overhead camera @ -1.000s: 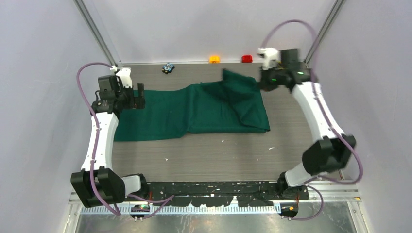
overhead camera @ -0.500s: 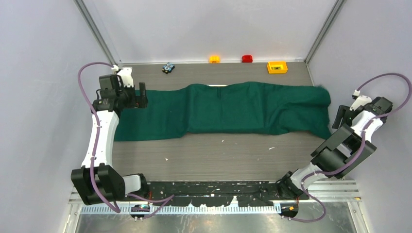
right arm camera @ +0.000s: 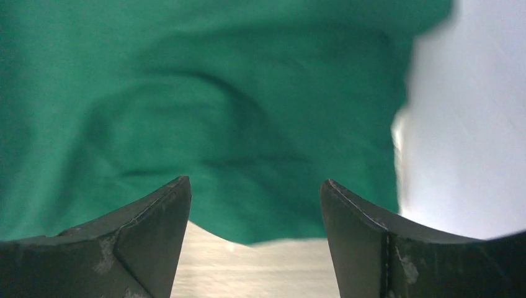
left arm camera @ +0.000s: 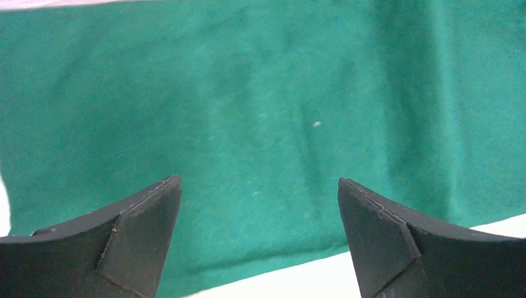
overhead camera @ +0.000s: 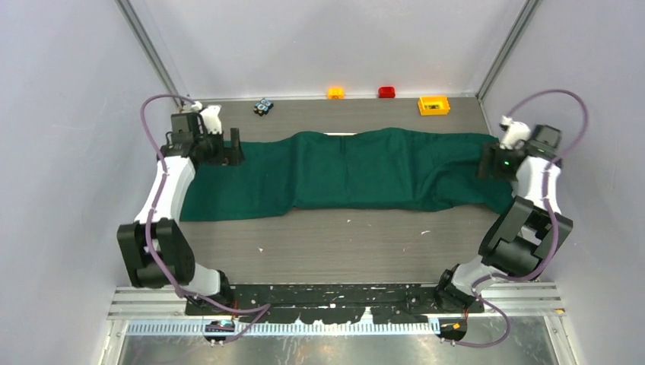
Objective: Open and lay out the surgical kit
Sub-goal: Open the surgical kit at the center of the board.
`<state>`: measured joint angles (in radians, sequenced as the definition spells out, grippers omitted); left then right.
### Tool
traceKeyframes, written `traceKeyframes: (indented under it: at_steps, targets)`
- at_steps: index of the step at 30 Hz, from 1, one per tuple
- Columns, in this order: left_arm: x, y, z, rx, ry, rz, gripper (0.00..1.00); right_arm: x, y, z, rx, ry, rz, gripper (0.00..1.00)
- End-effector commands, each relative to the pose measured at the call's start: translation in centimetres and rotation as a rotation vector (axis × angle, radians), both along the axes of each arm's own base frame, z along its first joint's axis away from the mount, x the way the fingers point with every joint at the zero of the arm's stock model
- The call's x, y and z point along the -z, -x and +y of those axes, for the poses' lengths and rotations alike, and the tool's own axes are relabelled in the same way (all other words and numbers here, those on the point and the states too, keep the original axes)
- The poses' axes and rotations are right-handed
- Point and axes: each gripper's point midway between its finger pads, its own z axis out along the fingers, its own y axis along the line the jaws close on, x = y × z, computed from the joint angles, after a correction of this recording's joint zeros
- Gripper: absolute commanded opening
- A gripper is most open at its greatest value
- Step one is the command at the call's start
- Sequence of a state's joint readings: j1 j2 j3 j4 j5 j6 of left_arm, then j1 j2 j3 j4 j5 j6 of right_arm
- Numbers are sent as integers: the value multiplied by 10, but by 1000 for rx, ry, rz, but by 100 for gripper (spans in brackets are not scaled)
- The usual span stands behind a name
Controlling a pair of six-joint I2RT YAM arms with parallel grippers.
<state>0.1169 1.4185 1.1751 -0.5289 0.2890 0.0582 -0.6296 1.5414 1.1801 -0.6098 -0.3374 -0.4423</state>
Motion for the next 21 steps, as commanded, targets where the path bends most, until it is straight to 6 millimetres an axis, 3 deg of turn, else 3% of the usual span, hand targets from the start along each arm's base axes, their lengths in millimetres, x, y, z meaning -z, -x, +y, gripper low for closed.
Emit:
traceKeyframes:
  at_steps: [1,4,5,8,15,21]
  targets:
    - [-29,-49,-52,167,132,-133,100,-33,-44,69,-151,-20,-131,81]
    - [-12,-83,-77,189,205,-99,98,-37,-63,106,-225,-60,-142,80]
    - [-10,-93,-95,218,238,-91,97,-37,-67,116,-243,-74,-137,80]
    - [0,-123,-124,236,352,-49,94,-35,-70,137,-280,-100,-113,80]
    - [28,-164,-189,318,464,31,94,-25,-53,148,-293,-111,-62,79]
    - [46,-168,-216,332,488,85,83,-22,-40,149,-296,-96,-49,79]
